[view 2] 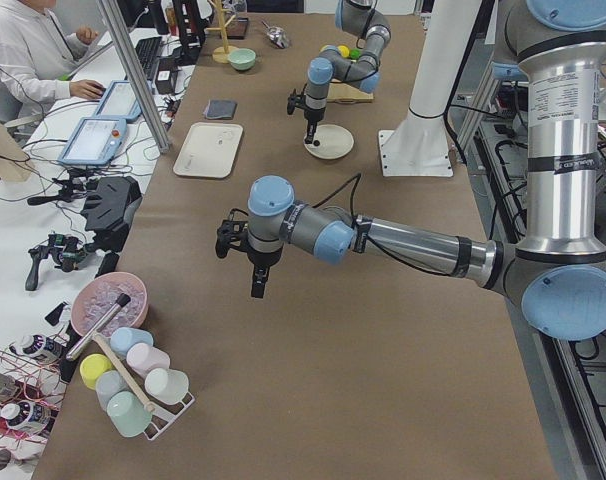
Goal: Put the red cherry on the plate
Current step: 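Lift the cherries and carry them with the right gripper over the plate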
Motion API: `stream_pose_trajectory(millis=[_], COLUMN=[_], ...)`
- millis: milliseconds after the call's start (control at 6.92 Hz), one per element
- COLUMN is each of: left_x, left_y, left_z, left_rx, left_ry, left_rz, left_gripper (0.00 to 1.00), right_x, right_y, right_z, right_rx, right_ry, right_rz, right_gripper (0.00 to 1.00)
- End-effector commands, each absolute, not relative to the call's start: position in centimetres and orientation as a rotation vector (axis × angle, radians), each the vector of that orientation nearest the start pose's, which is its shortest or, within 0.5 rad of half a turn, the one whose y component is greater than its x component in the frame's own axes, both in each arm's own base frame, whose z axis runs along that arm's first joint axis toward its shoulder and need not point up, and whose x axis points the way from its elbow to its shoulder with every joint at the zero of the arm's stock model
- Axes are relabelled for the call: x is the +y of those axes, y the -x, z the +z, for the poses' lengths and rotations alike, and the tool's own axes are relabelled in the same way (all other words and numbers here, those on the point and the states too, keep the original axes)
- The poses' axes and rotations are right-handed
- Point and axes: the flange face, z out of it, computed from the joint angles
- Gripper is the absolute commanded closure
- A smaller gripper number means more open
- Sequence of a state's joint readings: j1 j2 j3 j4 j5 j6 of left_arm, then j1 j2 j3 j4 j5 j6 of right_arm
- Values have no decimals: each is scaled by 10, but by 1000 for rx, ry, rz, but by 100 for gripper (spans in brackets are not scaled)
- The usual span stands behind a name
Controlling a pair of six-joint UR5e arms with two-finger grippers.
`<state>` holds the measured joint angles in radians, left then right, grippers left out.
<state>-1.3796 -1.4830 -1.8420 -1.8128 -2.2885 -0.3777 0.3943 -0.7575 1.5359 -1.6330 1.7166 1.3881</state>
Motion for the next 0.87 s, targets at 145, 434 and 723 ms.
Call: stream_pose_trajectory(millis=[145,434,723], left_x=[-480,-479,-477], left_y=[-24,-22,-20], left_z=[548,549,551], left_rx=[790,790,790], left_ry=[-178,-177,-174], left_rz=[-32,-35,-38], left_gripper=[2,2,2], right_x=[-369,-334,-305], right_y=[597,593,611], right_z=[163,186,192], right_rx=[-732,-713,-687], right_ry=[-75,-66,-91], right_rz=[139,104,82], right_gripper=[100,100,100])
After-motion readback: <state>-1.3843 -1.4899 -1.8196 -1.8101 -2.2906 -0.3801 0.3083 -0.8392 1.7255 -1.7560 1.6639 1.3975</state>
